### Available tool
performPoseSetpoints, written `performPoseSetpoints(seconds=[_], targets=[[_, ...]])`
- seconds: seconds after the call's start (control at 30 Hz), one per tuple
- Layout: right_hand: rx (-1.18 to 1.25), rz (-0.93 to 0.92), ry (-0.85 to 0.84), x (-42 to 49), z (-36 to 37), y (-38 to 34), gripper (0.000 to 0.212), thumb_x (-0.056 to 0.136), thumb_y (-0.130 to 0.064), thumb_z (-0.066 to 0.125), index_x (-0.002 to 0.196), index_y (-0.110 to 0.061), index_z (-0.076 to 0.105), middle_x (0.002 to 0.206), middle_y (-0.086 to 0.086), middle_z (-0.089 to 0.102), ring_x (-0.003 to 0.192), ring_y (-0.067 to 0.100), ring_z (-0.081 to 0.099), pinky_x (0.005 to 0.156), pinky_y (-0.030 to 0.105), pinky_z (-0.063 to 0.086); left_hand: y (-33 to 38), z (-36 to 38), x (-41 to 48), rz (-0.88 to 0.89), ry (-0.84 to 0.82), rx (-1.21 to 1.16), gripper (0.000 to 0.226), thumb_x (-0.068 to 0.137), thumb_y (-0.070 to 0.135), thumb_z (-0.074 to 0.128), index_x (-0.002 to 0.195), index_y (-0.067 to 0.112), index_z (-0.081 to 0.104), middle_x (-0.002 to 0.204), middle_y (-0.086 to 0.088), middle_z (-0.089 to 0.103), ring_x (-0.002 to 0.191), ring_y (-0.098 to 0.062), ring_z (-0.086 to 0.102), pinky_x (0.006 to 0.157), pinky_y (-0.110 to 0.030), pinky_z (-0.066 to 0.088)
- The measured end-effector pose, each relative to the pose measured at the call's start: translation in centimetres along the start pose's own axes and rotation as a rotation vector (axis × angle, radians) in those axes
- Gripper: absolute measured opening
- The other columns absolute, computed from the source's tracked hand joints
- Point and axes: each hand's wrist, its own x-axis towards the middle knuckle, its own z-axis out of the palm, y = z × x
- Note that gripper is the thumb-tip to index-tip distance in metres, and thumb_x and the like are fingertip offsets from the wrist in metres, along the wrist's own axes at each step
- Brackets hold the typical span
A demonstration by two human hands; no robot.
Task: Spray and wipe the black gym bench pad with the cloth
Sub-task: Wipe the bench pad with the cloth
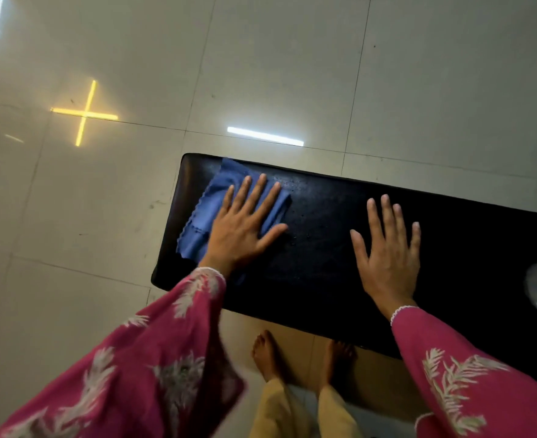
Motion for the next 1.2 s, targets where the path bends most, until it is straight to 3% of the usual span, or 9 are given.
performPoseSetpoints(seconds=[0.1,0.2,0.27,0.43,0.5,0.63,0.83,1.03,1.2], targets=[[0.003,-0.005,0.016,-0.1,0.1,0.1,0.064,0.094,-0.056,0.007,0.146,-0.020,0.018,0.153,0.004,0.019,0.140,0.021,0.019,0.112,0.045,0.007,-1.7,-0.4,1.2,-0.502,0.020,-0.029,0.071,0.085,0.070,0.014,0.147,0.035,0.012,0.157,0.002,0.007,0.144,-0.029,0.000,0.107,-0.055,-0.017],[-0.001,-0.004,0.020,0.0,0.3,0.0,0.064,0.094,-0.056,0.007,0.146,-0.021,0.016,0.153,0.004,0.020,0.140,0.021,0.019,0.112,0.044,0.006,1.0,-0.4,3.6,-0.880,-0.021,-0.129,0.076,0.084,0.072,0.018,0.148,0.034,0.002,0.158,-0.001,-0.006,0.143,-0.031,-0.010,0.109,-0.062,-0.006],[-0.003,-0.001,0.017,0.0,0.3,0.0,0.063,0.094,-0.056,0.007,0.146,-0.021,0.016,0.153,0.004,0.020,0.140,0.021,0.019,0.112,0.044,0.006,2.8,-0.4,4.3,-0.730,-0.060,-0.120,0.084,0.080,0.076,0.014,0.149,0.030,0.003,0.157,-0.005,-0.005,0.143,-0.032,-0.009,0.112,-0.056,-0.008],[-0.002,-0.002,0.030,0.0,0.2,0.0,0.063,0.094,-0.055,0.008,0.146,-0.020,0.015,0.153,0.004,0.021,0.139,0.021,0.020,0.112,0.043,0.005,0.7,-0.1,3.2,-0.011,-0.065,-0.038,0.079,0.085,0.072,0.003,0.147,0.026,0.023,0.155,-0.002,0.020,0.143,-0.025,0.012,0.115,-0.047,0.004],[-0.002,-0.004,0.032,0.0,0.3,0.0,0.063,0.094,-0.055,0.008,0.146,-0.020,0.014,0.153,0.004,0.020,0.139,0.021,0.020,0.112,0.044,0.006,-0.8,-0.2,3.3,-0.116,0.010,-0.013,0.077,0.087,0.069,0.005,0.146,0.024,0.024,0.154,-0.004,0.022,0.143,-0.025,0.014,0.114,-0.041,-0.001],[-0.001,0.001,0.036,0.0,0.3,0.0,0.063,0.094,-0.056,0.008,0.146,-0.021,0.016,0.153,0.004,0.020,0.140,0.021,0.020,0.112,0.044,0.007,2.1,-0.2,4.6,-0.612,-0.035,-0.121,0.074,0.088,0.067,0.018,0.148,0.026,0.007,0.158,-0.002,0.000,0.144,-0.022,-0.006,0.115,-0.043,-0.009],[-0.014,-0.002,0.043,0.1,0.3,-0.1,0.064,0.094,-0.055,0.008,0.145,-0.020,0.021,0.152,0.005,0.025,0.139,0.023,0.023,0.112,0.043,0.007,2.0,-0.2,2.9,0.000,-0.050,-0.088,0.076,0.087,0.069,0.010,0.146,0.022,0.024,0.154,-0.003,0.021,0.143,-0.022,0.013,0.116,-0.045,0.010],[-0.017,-0.015,0.071,0.0,0.4,0.0,0.060,0.094,-0.050,0.022,0.145,-0.019,0.026,0.151,0.007,0.028,0.138,0.024,0.025,0.112,0.046,0.011,3.7,0.2,3.2,-0.465,0.030,-0.124,0.077,0.085,0.066,0.011,0.147,0.023,0.017,0.156,-0.003,0.013,0.144,-0.023,0.006,0.115,-0.039,-0.001],[-0.025,-0.013,0.048,0.0,0.2,0.1,0.062,0.094,-0.054,0.012,0.145,-0.019,0.023,0.152,0.006,0.027,0.138,0.024,0.025,0.111,0.046,0.012,4.3,0.4,0.1,0.008,-0.035,-0.052,0.072,0.091,0.065,0.011,0.146,0.020,0.024,0.154,-0.004,0.023,0.142,-0.023,0.016,0.114,-0.040,0.007]])
